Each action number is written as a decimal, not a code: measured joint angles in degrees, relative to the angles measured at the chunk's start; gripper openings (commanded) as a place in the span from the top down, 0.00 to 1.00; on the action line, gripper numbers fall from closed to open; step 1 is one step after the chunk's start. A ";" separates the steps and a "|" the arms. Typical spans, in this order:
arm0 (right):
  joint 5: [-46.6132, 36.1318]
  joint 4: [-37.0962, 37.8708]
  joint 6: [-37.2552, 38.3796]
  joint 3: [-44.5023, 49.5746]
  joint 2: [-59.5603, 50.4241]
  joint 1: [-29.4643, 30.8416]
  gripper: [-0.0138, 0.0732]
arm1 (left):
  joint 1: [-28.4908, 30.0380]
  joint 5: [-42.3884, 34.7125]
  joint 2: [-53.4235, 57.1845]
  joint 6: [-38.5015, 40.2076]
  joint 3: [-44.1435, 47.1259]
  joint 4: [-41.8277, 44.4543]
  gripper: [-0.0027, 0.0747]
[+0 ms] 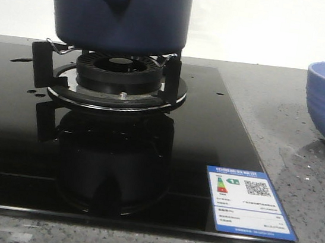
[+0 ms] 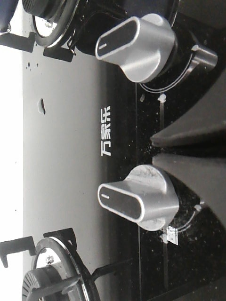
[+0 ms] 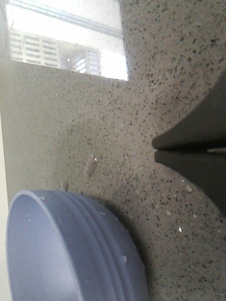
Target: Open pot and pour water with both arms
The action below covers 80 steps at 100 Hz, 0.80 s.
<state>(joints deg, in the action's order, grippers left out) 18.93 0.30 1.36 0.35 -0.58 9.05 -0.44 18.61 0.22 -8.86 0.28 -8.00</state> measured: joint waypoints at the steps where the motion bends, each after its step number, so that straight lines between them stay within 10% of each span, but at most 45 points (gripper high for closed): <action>1: 0.00 0.00 0.00 0.00 0.00 0.00 0.91 | 0.00 0.00 0.00 0.00 0.00 0.00 0.99; 80: -0.22 0.69 0.00 0.00 0.00 0.00 0.91 | 0.00 0.00 0.00 0.00 0.00 3.92 0.99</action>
<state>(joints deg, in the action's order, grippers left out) 18.71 1.00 1.36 0.35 -0.58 9.05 -0.44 18.61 0.22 -8.86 0.28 -4.08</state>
